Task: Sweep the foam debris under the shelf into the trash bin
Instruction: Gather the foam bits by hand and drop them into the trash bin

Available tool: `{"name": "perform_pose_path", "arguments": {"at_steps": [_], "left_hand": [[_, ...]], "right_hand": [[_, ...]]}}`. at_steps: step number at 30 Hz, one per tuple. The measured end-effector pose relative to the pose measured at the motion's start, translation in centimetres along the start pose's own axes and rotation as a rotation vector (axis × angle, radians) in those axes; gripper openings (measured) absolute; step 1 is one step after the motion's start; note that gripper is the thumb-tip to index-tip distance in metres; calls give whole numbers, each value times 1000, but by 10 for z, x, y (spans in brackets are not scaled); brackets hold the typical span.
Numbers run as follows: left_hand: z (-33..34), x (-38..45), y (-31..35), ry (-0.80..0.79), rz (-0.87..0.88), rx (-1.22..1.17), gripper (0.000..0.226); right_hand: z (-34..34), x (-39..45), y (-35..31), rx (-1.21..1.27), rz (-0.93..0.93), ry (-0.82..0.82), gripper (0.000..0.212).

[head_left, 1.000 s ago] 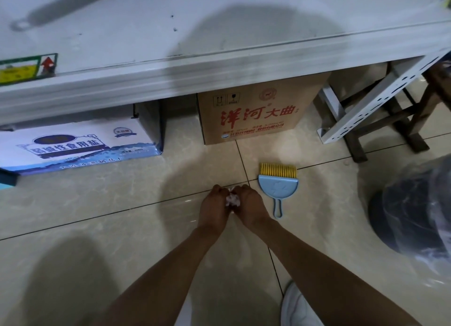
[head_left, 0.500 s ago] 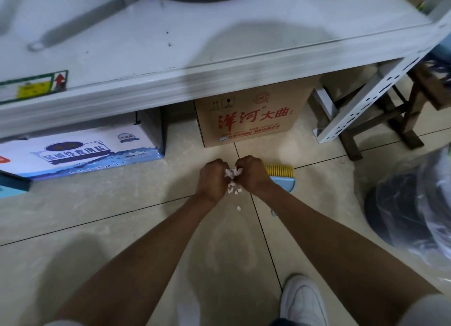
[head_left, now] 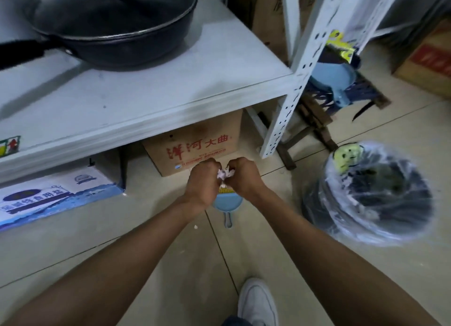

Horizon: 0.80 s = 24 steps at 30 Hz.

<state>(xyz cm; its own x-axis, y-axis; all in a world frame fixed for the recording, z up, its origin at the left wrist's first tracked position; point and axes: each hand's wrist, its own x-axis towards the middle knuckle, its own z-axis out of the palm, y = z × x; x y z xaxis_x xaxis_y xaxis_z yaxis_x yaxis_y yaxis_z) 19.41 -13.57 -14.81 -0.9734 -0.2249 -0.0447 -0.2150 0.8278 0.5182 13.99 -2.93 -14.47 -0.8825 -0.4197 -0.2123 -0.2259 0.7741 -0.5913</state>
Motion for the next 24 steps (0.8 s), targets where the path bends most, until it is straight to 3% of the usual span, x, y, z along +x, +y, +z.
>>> {"name": "perform_pose_path", "arguments": {"at_steps": [6, 9, 11, 14, 19, 24], "left_hand": [[3, 19, 98, 48, 182, 46, 9], [7, 26, 150, 31, 269, 14, 17], [17, 32, 183, -20, 303, 3, 17], [41, 38, 226, -71, 315, -24, 13], [77, 37, 269, -124, 382, -139, 25], [104, 42, 278, -297, 315, 82, 38]], "right_hand": [[-87, -23, 47, 48, 65, 156, 9], [-129, -37, 74, 66, 86, 233, 25], [-155, -46, 93, 50, 134, 268, 19], [-184, -60, 124, 22, 221, 277, 5], [-205, -80, 164, -85, 360, 240, 20], [-201, -81, 204, -36, 438, 133, 30]]}}
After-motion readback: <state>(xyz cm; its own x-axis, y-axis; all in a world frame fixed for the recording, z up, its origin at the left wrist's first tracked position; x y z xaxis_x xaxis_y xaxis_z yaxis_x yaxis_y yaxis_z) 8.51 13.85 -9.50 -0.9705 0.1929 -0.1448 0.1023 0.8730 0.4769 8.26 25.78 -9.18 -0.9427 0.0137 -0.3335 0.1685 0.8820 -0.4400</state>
